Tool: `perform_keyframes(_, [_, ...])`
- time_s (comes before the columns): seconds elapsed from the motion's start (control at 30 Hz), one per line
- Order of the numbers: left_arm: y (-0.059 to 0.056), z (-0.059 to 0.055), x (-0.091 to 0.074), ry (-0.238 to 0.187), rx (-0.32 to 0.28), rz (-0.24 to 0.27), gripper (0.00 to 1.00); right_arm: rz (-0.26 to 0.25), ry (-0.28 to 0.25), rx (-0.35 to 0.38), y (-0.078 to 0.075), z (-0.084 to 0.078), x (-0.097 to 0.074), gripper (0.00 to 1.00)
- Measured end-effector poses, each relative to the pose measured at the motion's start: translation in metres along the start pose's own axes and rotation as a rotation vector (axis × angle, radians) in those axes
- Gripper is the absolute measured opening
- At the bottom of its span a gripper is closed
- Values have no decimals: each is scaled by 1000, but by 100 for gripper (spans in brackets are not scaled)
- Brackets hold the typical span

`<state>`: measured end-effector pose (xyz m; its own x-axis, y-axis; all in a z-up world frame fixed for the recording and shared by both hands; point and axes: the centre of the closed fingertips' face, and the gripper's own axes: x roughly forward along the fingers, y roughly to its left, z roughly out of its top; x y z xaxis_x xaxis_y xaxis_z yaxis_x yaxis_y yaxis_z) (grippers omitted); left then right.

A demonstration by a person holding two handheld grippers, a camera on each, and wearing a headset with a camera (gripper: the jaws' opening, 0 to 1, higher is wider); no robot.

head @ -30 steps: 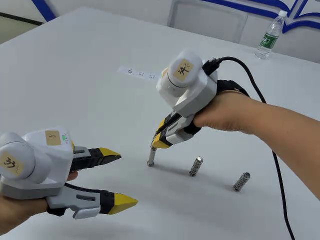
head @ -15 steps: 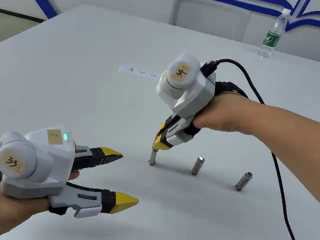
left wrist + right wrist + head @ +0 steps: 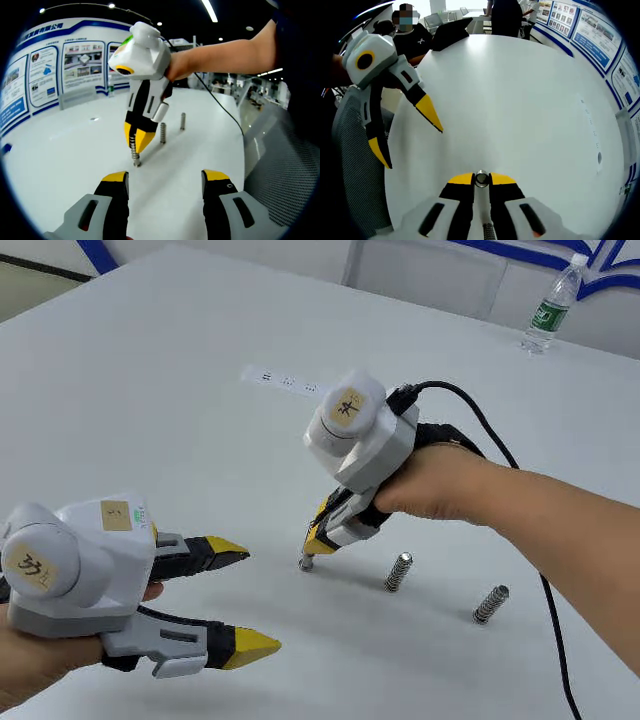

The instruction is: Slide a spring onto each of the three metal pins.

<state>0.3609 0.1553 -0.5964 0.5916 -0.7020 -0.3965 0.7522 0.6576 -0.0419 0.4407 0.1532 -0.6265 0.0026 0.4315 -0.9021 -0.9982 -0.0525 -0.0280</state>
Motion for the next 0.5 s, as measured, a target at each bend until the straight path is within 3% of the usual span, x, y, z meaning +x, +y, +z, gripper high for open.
perform_keyframes(0.5, [-1,-4,3,5,-10,-7,60,-21,14,17,-5,-8,21,13])
